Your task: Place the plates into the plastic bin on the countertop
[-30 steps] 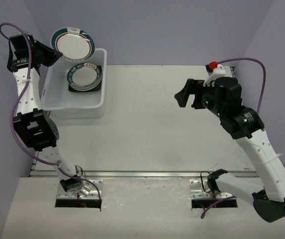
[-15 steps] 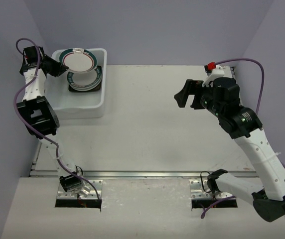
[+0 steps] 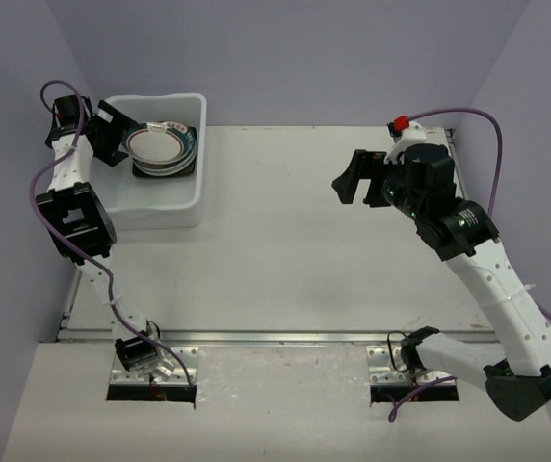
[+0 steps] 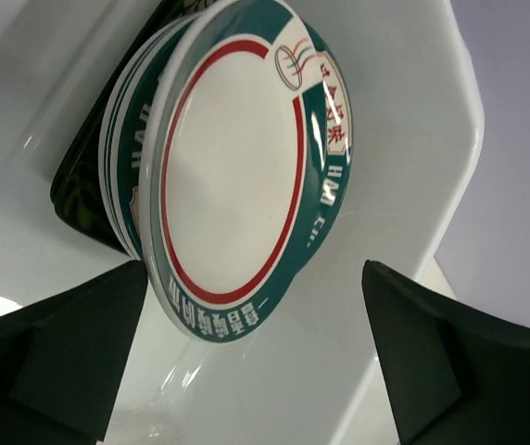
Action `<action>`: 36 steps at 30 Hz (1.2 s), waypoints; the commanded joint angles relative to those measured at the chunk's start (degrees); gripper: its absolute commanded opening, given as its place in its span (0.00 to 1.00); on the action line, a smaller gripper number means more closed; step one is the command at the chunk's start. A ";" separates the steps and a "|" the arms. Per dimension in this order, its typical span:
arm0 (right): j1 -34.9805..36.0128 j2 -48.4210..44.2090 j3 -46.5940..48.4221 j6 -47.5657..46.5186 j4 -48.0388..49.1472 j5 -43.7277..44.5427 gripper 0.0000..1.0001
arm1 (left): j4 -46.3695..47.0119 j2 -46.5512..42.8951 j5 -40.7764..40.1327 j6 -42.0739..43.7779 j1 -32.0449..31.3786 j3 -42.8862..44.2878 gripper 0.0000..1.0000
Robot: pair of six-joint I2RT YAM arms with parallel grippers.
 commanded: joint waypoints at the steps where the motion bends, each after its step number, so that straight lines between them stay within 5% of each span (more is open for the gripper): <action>1: -0.27 1.18 3.86 -0.51 1.80 -1.56 0.99 | -2.59 -1.52 -3.36 4.93 -0.93 2.84 1.00; 11: -0.25 3.47 8.69 -3.75 -3.37 -6.37 0.99 | -15.04 -1.67 -7.36 13.26 -2.07 1.60 1.00; 15: -0.25 3.43 9.67 -4.98 -4.24 -6.37 0.99 | -15.67 -8.11 -8.26 14.05 -3.81 -1.07 1.00; 19: -0.27 3.37 9.34 -10.56 -7.07 3.51 0.99 | -15.67 -20.26 -20.06 18.73 -13.43 -4.37 1.00; 24: -0.22 3.86 11.63 -12.77 -12.68 13.30 0.99 | -11.03 -38.58 -33.02 22.57 -26.01 -17.78 1.00; 30: -0.19 -0.43 8.96 -13.02 -13.84 16.65 0.99 | -2.03 -58.90 -38.27 24.19 -26.94 -39.63 1.00; 33: -0.19 -6.60 0.30 -13.99 -10.60 19.42 0.99 | 7.48 -73.97 -37.84 25.63 -26.94 -55.08 1.00; 36: -0.19 -12.92 -7.28 -15.09 -6.85 20.40 0.99 | 4.07 -76.76 -37.36 25.47 -26.94 -57.74 1.00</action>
